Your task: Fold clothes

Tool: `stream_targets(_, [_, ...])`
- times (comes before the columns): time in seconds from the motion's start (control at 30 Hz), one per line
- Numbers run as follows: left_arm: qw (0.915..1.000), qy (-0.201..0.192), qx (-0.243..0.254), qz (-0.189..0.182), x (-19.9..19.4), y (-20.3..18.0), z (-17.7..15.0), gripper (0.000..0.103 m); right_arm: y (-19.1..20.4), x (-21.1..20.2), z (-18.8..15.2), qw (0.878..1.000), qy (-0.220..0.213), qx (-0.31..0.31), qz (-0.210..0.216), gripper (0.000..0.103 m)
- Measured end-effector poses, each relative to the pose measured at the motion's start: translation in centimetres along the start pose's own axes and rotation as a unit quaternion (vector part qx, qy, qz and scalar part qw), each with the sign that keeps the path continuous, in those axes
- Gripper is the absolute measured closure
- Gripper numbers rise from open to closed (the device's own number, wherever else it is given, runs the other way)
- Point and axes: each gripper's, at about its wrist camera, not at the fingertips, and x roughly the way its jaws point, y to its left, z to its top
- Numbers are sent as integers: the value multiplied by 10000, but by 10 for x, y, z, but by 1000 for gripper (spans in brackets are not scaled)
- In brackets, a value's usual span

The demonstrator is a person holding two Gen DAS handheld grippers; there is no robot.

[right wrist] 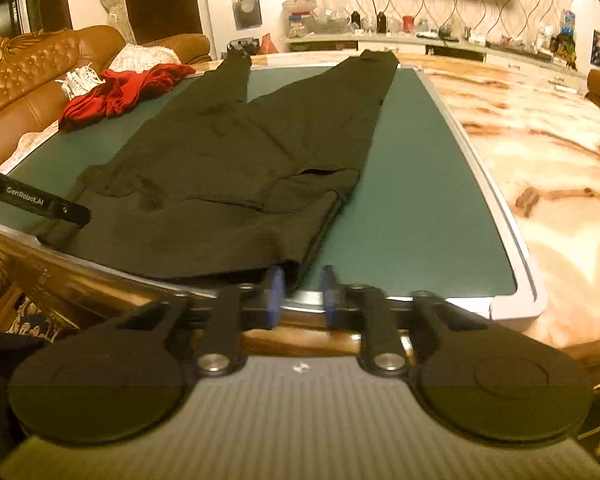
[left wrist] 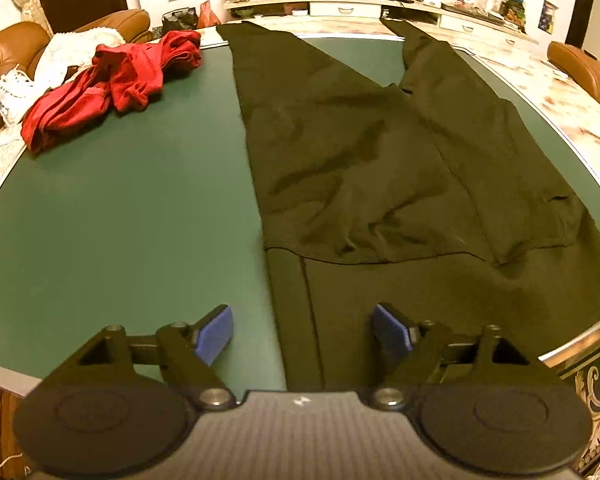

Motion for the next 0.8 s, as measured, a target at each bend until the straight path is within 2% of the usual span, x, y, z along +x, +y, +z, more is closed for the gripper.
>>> stream_targets(0.13, [9999, -28, 34, 107, -2, 3, 1, 27, -2, -7, 1, 9997, -200, 125, 12, 99])
stream_targets(0.2, [9998, -25, 71, 209, -5, 4, 2, 37, -2, -14, 3, 9994, -312, 152, -24, 99])
stream_targets(0.3, [9998, 91, 55, 180, -7, 8, 5, 44, -1, -26, 14, 9990, -427, 69, -128, 100])
stream_targets(0.47, [9994, 75, 158, 291, -7, 10, 7, 44, 4, -23, 14, 9984, -200, -413, -336, 100])
stream_targets(0.57, [9976, 5, 151, 677, -7, 16, 5, 51, 4, -17, 7, 9972, -35, -599, -438, 100])
stream_targets(0.7, [9975, 62, -46, 699, -8, 35, 2, 49, -4, -13, -3, 9973, 96, -548, -474, 99])
stream_targets(0.8, [9987, -101, -308, 398, -16, 42, 6, 50, -8, -14, -3, 9976, 164, -547, -398, 98])
